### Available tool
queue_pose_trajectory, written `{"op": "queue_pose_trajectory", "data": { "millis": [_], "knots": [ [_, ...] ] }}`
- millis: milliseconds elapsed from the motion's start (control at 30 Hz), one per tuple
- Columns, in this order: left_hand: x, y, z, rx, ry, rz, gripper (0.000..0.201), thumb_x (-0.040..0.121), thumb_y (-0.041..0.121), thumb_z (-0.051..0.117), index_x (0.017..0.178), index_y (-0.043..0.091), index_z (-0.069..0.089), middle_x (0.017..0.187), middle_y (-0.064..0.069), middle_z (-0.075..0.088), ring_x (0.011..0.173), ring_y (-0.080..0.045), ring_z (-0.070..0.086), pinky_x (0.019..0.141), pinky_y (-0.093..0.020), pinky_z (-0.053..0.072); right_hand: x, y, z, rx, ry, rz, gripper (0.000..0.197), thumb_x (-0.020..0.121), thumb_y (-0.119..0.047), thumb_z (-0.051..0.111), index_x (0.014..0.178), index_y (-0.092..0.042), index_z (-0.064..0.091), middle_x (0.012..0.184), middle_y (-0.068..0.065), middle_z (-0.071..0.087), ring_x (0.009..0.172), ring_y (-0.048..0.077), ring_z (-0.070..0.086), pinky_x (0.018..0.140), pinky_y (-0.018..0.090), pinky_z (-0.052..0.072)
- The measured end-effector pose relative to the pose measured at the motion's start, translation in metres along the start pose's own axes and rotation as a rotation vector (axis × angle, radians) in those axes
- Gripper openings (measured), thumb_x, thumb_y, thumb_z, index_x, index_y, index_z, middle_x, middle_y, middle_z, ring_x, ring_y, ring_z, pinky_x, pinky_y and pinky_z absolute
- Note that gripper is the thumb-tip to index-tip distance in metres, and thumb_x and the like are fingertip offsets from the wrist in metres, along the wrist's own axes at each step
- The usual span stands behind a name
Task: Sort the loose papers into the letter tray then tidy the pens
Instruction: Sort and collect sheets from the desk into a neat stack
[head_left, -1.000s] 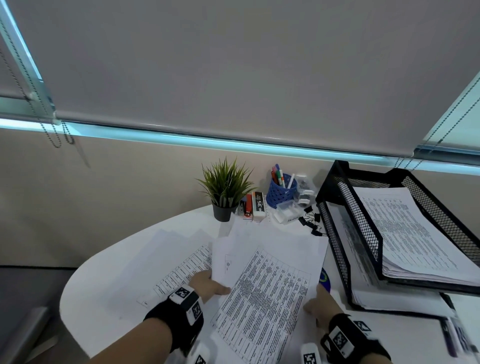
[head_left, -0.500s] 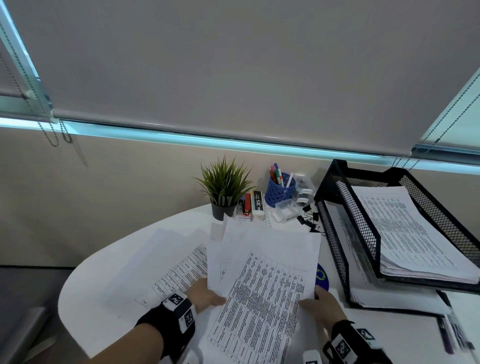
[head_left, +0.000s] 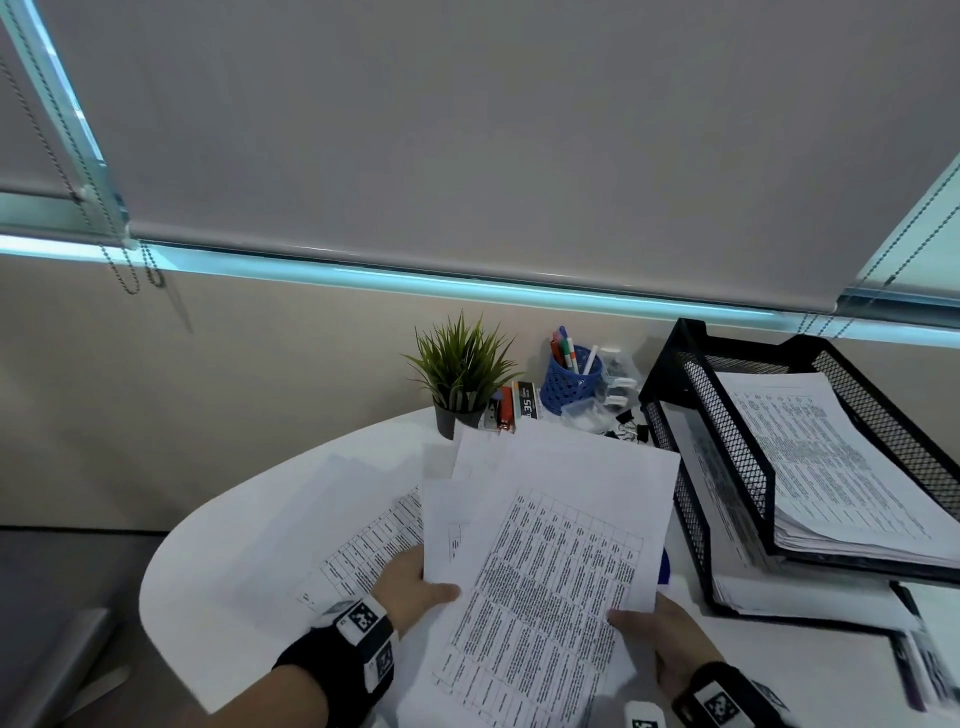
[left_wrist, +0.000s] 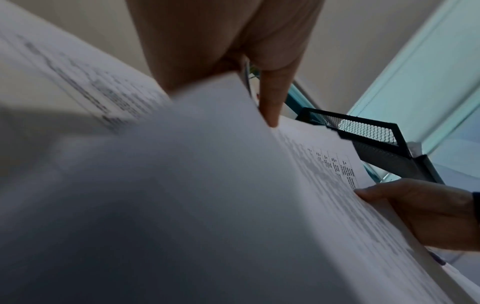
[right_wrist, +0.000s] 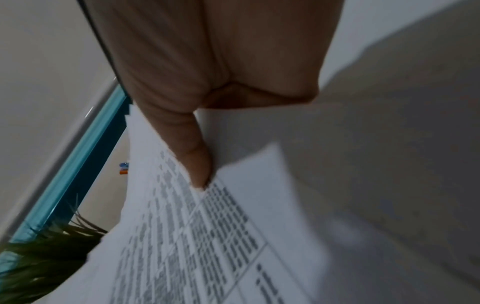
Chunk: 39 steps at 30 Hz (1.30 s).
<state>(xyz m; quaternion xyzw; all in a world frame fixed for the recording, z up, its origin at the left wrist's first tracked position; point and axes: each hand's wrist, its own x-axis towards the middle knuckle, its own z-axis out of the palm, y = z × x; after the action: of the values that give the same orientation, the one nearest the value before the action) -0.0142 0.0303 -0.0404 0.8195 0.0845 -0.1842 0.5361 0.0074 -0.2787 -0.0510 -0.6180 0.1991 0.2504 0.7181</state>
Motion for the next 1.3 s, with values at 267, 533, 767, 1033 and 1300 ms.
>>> {"op": "queue_pose_trajectory", "data": {
  "millis": [267,533,767,1033,1300],
  "knots": [
    [0.007,-0.026,-0.057,0.478,0.518,-0.268,0.062,0.075,0.041,0.067,0.131,0.025,0.045,0.143,-0.006,0.04,0.132,-0.025,0.037,0.108,-0.036,0.034,0.021,0.015,-0.037,-0.252,0.215,-0.022,0.051,0.048,-0.012,0.087,0.096,-0.006,0.07,0.097,0.013,0.074,0.096,0.036,0.067,0.097,0.055,0.045],
    [0.009,-0.042,-0.11,0.527,0.486,-0.673,0.102,0.053,0.047,0.084,0.133,0.01,0.033,0.13,-0.018,0.04,0.122,-0.035,0.042,0.101,-0.04,0.039,0.011,-0.002,-0.022,-0.286,0.269,-0.007,0.02,0.078,0.013,0.064,0.092,-0.001,0.068,0.092,0.02,0.073,0.093,0.037,0.066,0.096,0.055,0.045],
    [0.031,-0.052,-0.123,0.554,0.283,-0.653,0.061,0.033,0.043,0.075,0.084,0.015,0.057,0.077,-0.003,0.066,0.082,-0.026,0.067,0.081,-0.034,0.054,0.013,-0.002,-0.019,-0.319,0.294,-0.022,0.019,0.076,0.013,0.065,0.091,0.001,0.069,0.09,0.022,0.073,0.091,0.039,0.067,0.092,0.056,0.048],
    [0.021,-0.026,-0.099,0.629,0.105,-0.375,0.05,0.082,0.021,0.066,0.126,0.017,0.042,0.126,-0.007,0.053,0.112,-0.02,0.052,0.089,-0.027,0.041,0.007,-0.009,-0.01,-0.366,0.27,-0.028,0.019,0.067,0.009,0.071,0.084,0.001,0.069,0.086,0.022,0.072,0.087,0.037,0.067,0.083,0.044,0.052],
    [0.033,-0.031,-0.087,0.555,0.104,-0.227,0.07,0.081,0.034,0.067,0.139,0.015,0.034,0.139,-0.005,0.046,0.127,-0.021,0.044,0.102,-0.027,0.035,0.007,-0.015,-0.011,-0.433,0.336,-0.085,0.015,0.076,0.013,0.064,0.079,-0.001,0.066,0.086,0.022,0.07,0.084,0.036,0.066,0.08,0.046,0.054]
  ]
}}
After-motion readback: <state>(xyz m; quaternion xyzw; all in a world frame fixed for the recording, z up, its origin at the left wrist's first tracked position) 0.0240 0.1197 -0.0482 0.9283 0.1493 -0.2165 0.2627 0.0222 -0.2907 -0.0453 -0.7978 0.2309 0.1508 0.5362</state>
